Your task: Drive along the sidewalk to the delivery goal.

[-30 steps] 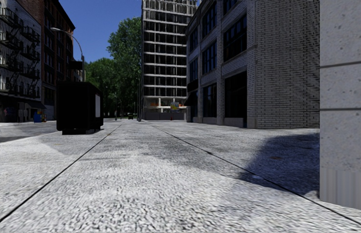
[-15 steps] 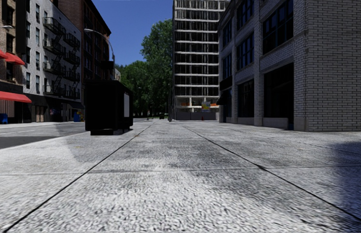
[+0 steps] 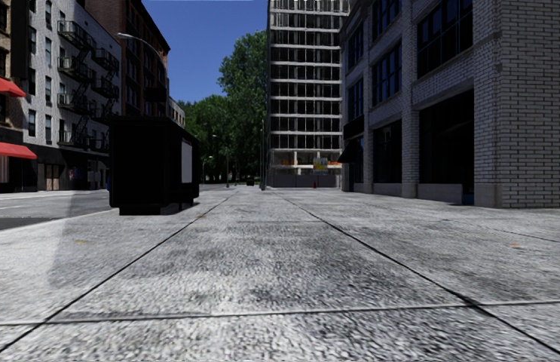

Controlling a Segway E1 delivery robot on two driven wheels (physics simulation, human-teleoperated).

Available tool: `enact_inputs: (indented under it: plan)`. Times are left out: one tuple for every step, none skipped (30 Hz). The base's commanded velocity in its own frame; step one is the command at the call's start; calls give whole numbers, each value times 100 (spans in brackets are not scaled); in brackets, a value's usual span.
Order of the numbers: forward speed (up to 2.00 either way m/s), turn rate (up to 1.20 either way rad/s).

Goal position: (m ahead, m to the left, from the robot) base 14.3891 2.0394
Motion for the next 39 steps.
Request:
enact_inputs:
  plan:
    - [200,0]
    - [200,0]
    - [200,0]
    - [200,0]
    - [200,0]
    - [200,0]
    - [200,0]
    - [200,0]
    - [200,0]
    - [200,0]
    - [200,0]
    - [200,0]
    - [200,0]
    - [200,0]
    - [200,0]
    - [200,0]
    - [200,0]
    - [200,0]
    - [200,13]
    - [200,28]
    - [200,36]
    - [200,36]
    - [200,38]
    - [200,39]
    - [200,39]
    - [200,39]
    - [200,39]
    - [200,39]
    - [200,39]
    - [200,39]
    - [200,39]
    - [200,39]
    - [200,39]
    - [200,39]
    - [200,30]
    - [200,0]
    - [200,0]
    - [200,0]
    - [200,0]
